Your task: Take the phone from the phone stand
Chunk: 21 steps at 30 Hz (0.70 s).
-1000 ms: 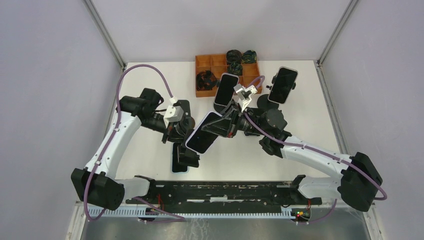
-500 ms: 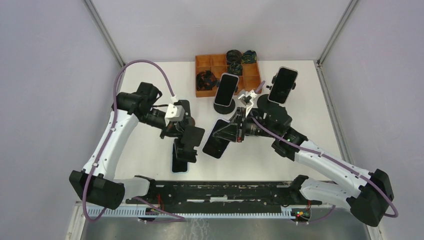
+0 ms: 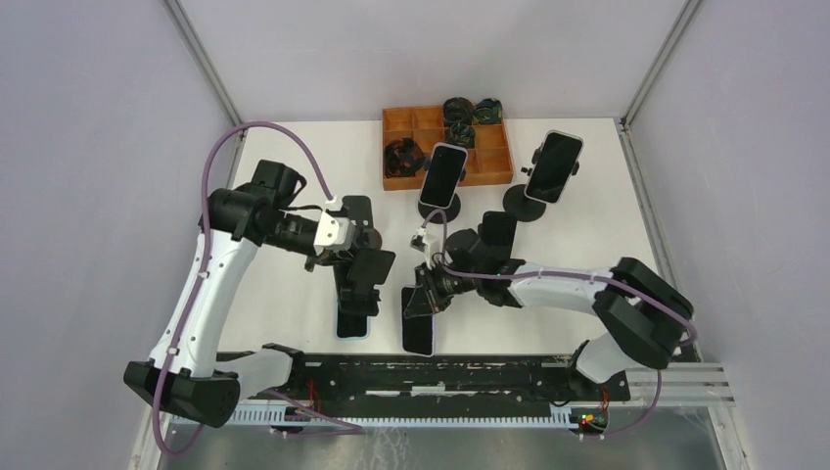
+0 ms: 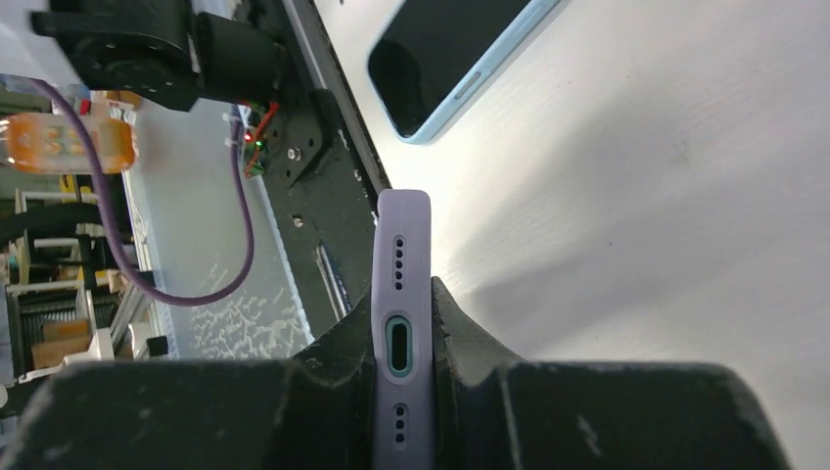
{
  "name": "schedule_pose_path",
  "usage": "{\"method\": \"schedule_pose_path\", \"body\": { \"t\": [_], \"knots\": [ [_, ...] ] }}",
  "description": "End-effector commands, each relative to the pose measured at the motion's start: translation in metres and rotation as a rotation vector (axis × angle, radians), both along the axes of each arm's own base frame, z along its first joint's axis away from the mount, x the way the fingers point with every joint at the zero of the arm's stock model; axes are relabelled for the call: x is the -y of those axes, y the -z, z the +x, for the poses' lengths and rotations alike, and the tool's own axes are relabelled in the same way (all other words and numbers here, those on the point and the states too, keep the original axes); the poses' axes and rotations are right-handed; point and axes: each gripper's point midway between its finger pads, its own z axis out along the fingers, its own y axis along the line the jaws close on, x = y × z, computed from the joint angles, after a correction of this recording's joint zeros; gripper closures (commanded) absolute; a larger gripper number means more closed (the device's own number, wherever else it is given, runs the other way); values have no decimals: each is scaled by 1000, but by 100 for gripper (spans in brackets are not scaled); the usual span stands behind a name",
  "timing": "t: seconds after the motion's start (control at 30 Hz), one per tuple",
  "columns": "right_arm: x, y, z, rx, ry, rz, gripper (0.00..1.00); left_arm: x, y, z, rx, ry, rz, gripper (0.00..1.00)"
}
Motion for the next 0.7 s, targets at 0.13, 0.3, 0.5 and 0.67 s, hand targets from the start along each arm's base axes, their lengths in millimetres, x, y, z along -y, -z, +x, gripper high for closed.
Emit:
{"method": "schedule_pose_path", "body": {
  "t": [0.13,0.3,0.5,0.67],
  "knots": [
    [-59,0,21,14,-55,55,100,3,-15,-9,80,35,-48,98],
    [-70,8,34,-7,-26,68,100,3,-16,-12,86,38,-56,98],
    [-72,19,50,-47,40,94,89,2,-13,-13,88,41,-53,98],
    [-65,39,51,-61,76,35,51,2,-13,-13,92,42,-51,98]
  ]
}}
